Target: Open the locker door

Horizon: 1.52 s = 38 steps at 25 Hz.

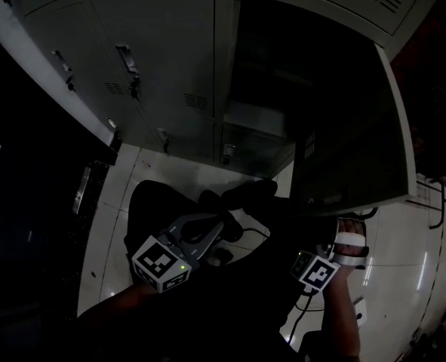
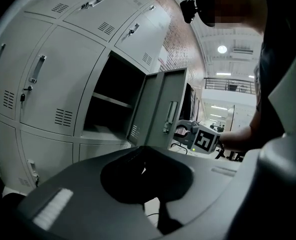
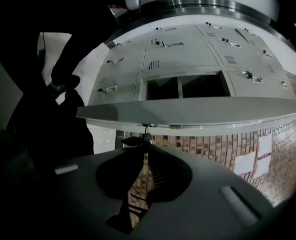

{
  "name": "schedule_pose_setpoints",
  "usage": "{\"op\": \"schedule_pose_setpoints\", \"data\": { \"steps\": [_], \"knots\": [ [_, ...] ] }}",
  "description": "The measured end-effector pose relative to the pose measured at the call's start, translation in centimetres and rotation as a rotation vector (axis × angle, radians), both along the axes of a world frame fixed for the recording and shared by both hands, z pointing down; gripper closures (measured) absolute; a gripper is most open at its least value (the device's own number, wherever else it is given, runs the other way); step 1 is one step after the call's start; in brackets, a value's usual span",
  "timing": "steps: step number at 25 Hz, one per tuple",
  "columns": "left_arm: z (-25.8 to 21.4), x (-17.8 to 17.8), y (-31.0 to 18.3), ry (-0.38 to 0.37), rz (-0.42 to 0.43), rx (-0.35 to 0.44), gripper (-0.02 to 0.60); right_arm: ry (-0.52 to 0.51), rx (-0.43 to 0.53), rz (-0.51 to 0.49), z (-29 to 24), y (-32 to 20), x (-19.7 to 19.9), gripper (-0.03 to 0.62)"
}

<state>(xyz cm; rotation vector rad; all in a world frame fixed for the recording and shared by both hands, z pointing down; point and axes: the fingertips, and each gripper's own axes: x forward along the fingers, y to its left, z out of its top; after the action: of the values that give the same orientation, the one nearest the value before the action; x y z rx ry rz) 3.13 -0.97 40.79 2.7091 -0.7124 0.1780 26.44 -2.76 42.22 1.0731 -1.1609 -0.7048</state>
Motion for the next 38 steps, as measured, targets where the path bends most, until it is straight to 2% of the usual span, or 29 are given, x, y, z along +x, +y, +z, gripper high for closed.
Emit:
{"op": "schedule_pose_setpoints", "data": {
  "steps": [6, 9, 11, 12, 15, 17, 18, 19, 22, 26, 31, 35, 38],
  "knots": [
    [0.0, 0.5, 0.4, -0.017, 0.004, 0.002, 0.569, 0.024, 0.011, -0.015, -0.1, 0.0, 1.4, 0.563],
    [-0.1, 0.6, 0.6, -0.018, 0.004, 0.004, 0.569, -0.057, 0.016, 0.002, -0.4, 0.8, 1.7, 0.553],
    [-0.2, 0.6, 0.6, -0.014, 0.002, 0.003, 0.569, -0.214, 0.019, 0.045, -1.6, 2.1, 1.9, 0.543],
    [-0.2, 0.5, 0.6, -0.012, 0.000, 0.001, 0.569, -0.326, 0.012, 0.075, -2.1, 3.0, 2.0, 0.543],
    [0.0, 0.3, 0.6, -0.014, 0.002, 0.002, 0.569, -0.786, -0.054, 0.137, -2.3, 6.1, 0.6, 0.569],
    [0.2, 0.4, 0.7, -0.013, 0.007, -0.001, 0.569, -1.080, -0.100, 0.125, -2.6, 7.1, -2.0, 0.591],
    [0.2, 0.5, 0.7, -0.010, 0.009, -0.004, 0.569, -1.170, -0.117, 0.099, -2.7, 7.2, -3.6, 0.591],
    [0.0, 0.6, 0.8, -0.003, 0.009, -0.004, 0.569, -1.218, -0.129, 0.061, -3.0, 7.1, -5.3, 0.591],
    [-0.7, 0.6, 0.8, 0.011, 0.005, 0.008, 0.569, -1.246, -0.151, -0.045, -3.1, 6.2, -9.5, 0.591],
    [-1.2, -0.4, 0.7, 0.010, -0.010, 0.019, 0.569, -1.280, -0.174, -0.126, -2.9, 4.6, -13.6, 0.591],
    [-1.1, -1.1, 0.4, 0.011, -0.026, 0.013, 0.569, -1.390, -0.197, -0.170, -2.3, 3.0, -16.4, 0.592],
    [-1.2, -0.9, 0.5, 0.019, -0.023, 0.010, 0.569, -1.447, -0.212, -0.142, -1.5, 2.9, -16.9, 0.594],
    [-1.2, -0.7, 0.5, 0.022, -0.019, 0.010, 0.569, -1.477, -0.195, -0.157, -2.0, 2.7, -17.1, 0.594]
  ]
}}
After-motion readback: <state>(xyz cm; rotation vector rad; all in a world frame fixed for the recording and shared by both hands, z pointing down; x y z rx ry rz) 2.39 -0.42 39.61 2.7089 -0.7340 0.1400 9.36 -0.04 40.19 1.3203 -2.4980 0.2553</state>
